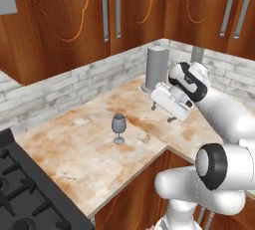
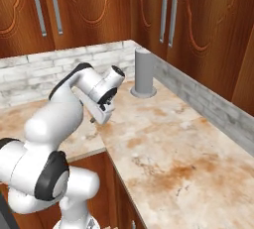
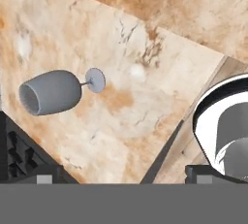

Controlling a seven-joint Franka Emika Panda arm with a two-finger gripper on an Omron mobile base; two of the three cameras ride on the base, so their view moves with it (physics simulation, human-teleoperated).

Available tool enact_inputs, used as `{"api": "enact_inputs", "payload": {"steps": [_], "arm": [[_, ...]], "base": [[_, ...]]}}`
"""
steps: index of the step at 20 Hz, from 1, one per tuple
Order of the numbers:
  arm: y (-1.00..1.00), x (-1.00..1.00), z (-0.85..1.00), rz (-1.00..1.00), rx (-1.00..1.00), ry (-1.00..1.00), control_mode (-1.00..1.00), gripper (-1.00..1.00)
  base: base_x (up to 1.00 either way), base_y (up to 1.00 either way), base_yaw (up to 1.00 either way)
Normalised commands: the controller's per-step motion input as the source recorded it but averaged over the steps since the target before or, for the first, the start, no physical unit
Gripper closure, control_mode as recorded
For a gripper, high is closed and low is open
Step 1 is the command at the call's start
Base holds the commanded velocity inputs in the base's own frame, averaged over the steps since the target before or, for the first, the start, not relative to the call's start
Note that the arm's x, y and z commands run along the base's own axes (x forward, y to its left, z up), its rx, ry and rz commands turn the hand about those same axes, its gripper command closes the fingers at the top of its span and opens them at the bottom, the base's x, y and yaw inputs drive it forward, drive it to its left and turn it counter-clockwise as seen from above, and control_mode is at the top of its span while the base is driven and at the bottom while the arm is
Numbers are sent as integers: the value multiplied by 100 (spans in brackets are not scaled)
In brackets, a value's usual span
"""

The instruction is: Retrieve the wine glasses from the counter and place one next to each plate.

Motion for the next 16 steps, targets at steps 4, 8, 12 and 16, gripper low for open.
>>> {"api": "enact_inputs", "payload": {"steps": [4,8,12,16], "arm": [[28,24,-43,-3,0,36,-100,-100],[19,0,-58,0,2,26,-100,-100],[1,1,-37,0,10,20,-100,-100],[0,0,-20,-1,19,8,-100,-100]], "base": [[0,0,0],[0,0,0],[0,0,0],[0,0,0]]}}
